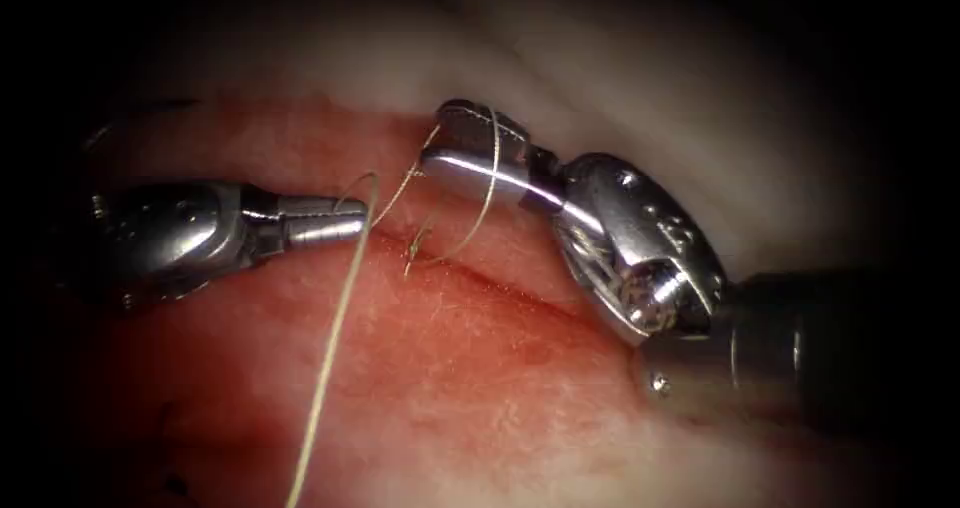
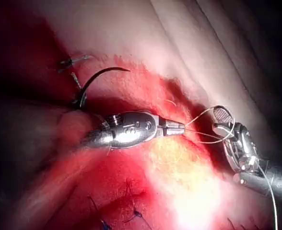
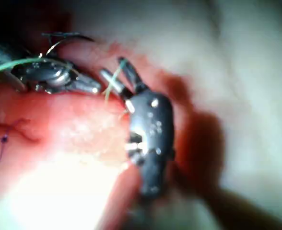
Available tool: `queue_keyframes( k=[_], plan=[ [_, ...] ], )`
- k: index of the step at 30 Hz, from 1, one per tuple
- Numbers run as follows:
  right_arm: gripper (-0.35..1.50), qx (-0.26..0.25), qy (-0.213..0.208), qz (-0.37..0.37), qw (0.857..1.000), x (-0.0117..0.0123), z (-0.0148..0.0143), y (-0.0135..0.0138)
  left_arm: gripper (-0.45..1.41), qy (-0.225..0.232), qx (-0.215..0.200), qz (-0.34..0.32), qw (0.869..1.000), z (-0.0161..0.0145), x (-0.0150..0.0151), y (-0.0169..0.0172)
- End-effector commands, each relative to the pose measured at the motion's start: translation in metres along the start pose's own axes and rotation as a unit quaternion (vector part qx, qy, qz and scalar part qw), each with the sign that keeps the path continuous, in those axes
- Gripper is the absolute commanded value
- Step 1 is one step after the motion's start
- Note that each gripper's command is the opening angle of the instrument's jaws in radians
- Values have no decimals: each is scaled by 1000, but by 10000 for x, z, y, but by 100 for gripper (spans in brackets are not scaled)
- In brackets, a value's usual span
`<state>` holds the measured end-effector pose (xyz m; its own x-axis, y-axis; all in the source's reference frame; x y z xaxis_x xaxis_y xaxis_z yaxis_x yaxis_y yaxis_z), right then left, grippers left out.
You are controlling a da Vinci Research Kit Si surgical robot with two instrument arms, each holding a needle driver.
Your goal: Wound Closure
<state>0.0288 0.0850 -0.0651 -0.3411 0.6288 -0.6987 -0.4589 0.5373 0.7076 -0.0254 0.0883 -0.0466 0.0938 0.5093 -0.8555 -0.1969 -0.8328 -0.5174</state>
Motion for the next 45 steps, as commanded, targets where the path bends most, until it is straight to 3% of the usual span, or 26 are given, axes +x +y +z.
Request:
queue_keyframes(
  k=[1,2,11,23,25,27,28,32,36,39,41,45],
  plan=[
    [72,-11,-15,-7,1000,-5,8,2,-35,-2,-1,-3,1000,6,-8,3],
    [81,-20,-27,-11,999,-7,10,1,-35,-3,-2,-3,1000,10,-8,6],
    [76,-4,-34,1,999,-14,12,-12,-35,-3,-3,-3,1000,14,-7,6],
    [74,-54,-19,1,998,-18,21,-7,-35,-2,-9,-4,1000,20,-11,34],
    [74,-57,-37,-1,998,-19,23,-8,-35,-2,-8,-4,1000,22,-10,34],
    [72,-67,-97,-33,992,-20,25,-8,-35,-1,-8,-5,1000,26,-9,33],
    [72,-67,-97,-33,992,-20,25,-8,-35,-1,-8,-5,1000,26,-9,33],
    [69,-107,-180,-91,974,-23,28,0,-35,-3,-8,-6,1000,28,-6,34],
    [66,-123,-219,-95,963,-26,31,4,-35,-2,-9,-8,1000,28,-3,34],
    [61,-96,-263,-83,956,-35,40,0,-35,-2,-8,-9,1000,28,-1,35],
    [54,-73,-288,-37,954,-48,47,-5,-35,-4,-9,-9,1000,28,-1,35],
    [44,-62,-315,17,947,-63,47,-8,-35,-4,-9,-9,1000,26,0,37]
  ],
)
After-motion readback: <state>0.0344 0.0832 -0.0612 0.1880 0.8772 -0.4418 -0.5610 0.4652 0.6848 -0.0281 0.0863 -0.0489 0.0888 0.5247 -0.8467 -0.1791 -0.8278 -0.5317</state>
